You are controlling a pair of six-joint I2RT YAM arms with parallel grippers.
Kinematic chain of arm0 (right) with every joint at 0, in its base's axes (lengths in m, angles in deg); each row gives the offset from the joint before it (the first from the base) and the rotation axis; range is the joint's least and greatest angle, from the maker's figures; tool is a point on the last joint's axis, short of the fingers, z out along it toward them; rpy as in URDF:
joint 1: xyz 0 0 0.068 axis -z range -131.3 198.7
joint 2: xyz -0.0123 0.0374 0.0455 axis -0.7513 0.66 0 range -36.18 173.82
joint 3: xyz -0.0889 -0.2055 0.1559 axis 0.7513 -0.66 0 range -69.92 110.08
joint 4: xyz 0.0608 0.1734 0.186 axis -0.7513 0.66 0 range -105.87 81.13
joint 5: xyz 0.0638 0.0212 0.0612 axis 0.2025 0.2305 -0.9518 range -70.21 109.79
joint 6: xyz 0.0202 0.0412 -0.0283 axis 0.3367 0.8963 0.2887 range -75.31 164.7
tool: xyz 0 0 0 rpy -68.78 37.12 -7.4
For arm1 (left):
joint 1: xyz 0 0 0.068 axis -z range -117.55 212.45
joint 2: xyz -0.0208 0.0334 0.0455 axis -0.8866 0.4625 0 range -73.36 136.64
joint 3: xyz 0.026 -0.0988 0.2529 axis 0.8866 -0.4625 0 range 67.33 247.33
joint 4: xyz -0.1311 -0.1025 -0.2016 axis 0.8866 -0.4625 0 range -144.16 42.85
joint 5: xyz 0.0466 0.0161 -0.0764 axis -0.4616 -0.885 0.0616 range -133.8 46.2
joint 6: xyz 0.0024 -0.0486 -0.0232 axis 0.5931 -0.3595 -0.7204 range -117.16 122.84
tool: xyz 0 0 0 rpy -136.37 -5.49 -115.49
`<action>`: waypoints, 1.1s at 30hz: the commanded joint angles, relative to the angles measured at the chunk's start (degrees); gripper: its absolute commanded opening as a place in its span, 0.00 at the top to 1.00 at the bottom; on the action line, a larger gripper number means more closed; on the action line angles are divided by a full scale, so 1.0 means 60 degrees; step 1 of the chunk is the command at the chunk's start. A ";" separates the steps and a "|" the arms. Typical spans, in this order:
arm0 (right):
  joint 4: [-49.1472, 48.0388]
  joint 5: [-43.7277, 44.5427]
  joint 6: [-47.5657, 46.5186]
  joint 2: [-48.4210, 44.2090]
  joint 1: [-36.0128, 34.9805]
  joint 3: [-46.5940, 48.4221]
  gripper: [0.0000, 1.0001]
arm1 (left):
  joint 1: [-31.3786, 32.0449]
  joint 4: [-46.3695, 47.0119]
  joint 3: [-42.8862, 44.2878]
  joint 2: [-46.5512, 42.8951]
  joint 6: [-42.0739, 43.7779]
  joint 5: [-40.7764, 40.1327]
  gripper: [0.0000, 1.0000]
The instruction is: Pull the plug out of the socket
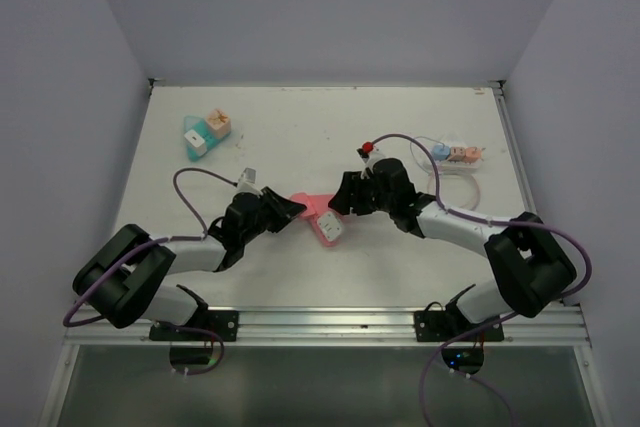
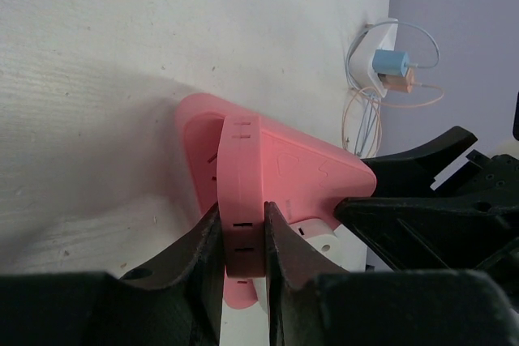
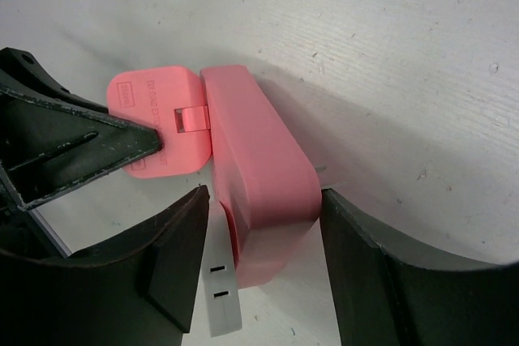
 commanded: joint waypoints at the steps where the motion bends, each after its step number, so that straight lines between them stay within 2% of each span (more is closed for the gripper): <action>1: -0.0180 0.0058 -0.0208 0.0134 -0.0022 0.0465 0.40 | 0.0003 0.1210 -0.0201 -0.0093 0.0317 0.0289 1.00; 3: -0.0253 0.0043 -0.0209 0.0164 -0.0036 0.0480 0.40 | 0.0003 0.1356 -0.0231 -0.0107 0.0317 0.0347 1.00; 6: -0.0327 -0.0001 -0.0238 0.0135 -0.0022 0.0495 0.46 | 0.0003 0.1489 -0.0289 -0.0107 0.0331 0.0392 1.00; 12: -0.0313 0.0028 -0.0369 -0.0114 -0.0022 0.0408 0.81 | -0.0012 0.1518 -0.0348 -0.0180 0.0273 0.0479 1.00; 13: -0.0283 0.0072 -0.0442 -0.0158 -0.0022 0.0378 0.91 | -0.0027 0.1533 -0.0391 -0.0224 0.0244 0.0494 1.00; 15: -0.0152 0.0378 -0.0545 -0.0348 -0.0022 0.0291 1.00 | -0.0056 0.1547 -0.0450 -0.0370 0.0156 0.0538 1.00; 24: 0.1151 0.1902 -0.1160 -0.1110 0.0110 0.0289 1.00 | -0.0115 0.1342 -0.0684 -0.1687 -0.0078 0.0480 1.00; 30: 0.2396 0.3132 -0.1278 -0.1594 0.0315 0.0728 1.00 | -0.0115 0.0509 -0.0553 -0.3137 -0.0065 0.0173 1.00; 33: 0.2559 0.3134 -0.1249 -0.1930 0.0505 0.0773 1.00 | -0.0115 -0.0135 -0.0480 -0.3987 0.0096 -0.0179 1.00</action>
